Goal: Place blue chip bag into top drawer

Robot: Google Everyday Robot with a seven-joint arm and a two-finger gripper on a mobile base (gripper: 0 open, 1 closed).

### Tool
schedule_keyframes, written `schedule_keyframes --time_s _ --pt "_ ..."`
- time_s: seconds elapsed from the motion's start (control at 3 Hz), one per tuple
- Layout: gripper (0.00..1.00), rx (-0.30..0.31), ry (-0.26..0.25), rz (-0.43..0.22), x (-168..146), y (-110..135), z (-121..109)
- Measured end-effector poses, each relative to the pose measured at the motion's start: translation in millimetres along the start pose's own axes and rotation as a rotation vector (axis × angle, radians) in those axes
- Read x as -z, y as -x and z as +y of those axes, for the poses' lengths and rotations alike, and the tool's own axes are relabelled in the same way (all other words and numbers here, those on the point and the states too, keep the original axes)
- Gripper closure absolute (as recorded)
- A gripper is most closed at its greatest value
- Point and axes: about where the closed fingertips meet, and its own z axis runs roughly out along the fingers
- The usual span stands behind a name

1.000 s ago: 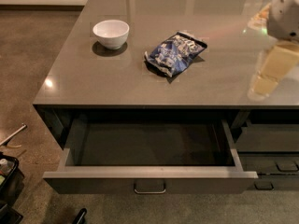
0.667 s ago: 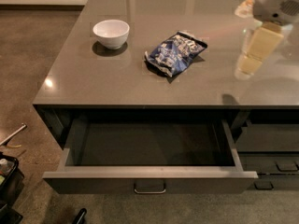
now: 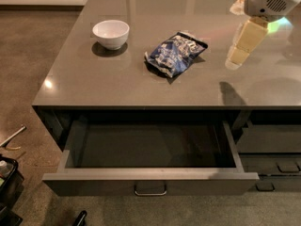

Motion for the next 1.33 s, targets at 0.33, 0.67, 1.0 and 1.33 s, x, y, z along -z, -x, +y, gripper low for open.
schedule_keyframes --time_s 0.33,0.67,1.0,1.33 --pt "0.00 -0.098 -0.004 -0.033 -10 -16 -8" --pt "0.00 -0.166 0.005 -0.095 -37 -17 -36" --pt "0.00 -0.192 0.050 -0.143 -71 -4 -55" --pt "0.00 -0.188 0.097 -0.168 -99 14 -65"
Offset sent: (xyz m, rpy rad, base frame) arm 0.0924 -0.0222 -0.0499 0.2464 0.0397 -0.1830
